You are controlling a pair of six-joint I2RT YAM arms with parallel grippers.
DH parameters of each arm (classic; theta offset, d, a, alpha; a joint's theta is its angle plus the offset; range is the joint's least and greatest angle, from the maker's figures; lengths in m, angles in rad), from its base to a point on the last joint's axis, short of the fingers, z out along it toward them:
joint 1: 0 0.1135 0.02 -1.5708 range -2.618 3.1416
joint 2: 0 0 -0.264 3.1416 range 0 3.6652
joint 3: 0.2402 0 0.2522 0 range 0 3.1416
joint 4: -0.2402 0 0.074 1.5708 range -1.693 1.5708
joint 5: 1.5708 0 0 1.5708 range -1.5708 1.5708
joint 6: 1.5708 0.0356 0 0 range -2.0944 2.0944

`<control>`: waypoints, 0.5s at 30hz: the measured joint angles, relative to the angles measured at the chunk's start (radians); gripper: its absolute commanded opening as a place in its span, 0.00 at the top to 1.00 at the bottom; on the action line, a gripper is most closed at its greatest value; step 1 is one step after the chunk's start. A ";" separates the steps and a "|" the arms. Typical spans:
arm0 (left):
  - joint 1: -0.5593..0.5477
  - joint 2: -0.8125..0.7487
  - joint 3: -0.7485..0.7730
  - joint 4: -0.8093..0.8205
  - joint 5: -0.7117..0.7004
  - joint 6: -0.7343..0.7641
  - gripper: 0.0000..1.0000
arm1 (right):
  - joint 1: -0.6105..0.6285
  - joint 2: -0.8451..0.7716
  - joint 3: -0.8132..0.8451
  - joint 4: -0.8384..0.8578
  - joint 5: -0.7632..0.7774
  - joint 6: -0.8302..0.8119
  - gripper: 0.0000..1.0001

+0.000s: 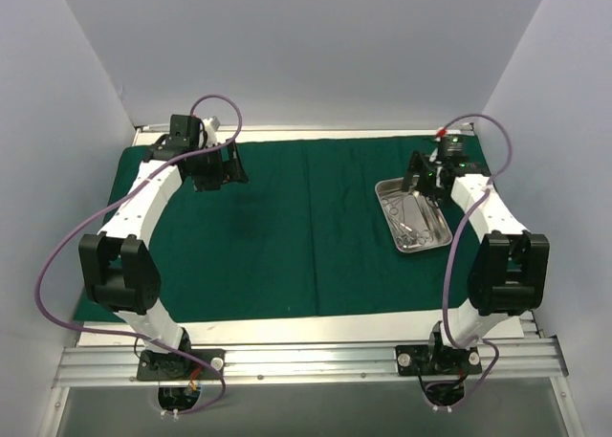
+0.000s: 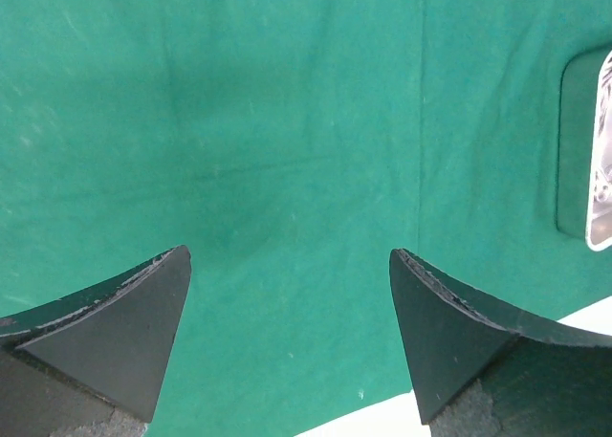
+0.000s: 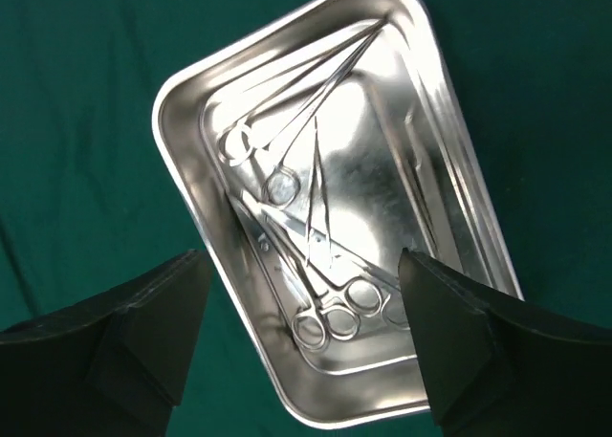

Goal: Open and lay out the surgical kit
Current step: Pick up the medical item from the container.

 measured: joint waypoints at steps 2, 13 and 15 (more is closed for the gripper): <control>0.011 0.000 -0.028 0.005 0.029 -0.021 0.06 | 0.058 0.008 0.005 -0.029 0.031 -0.060 0.21; 0.052 -0.028 -0.160 0.098 0.133 -0.066 0.09 | 0.180 0.143 0.053 -0.160 0.119 -0.294 0.49; 0.053 -0.029 -0.160 0.109 0.139 -0.067 0.11 | 0.182 0.151 0.042 -0.163 0.131 -0.300 0.56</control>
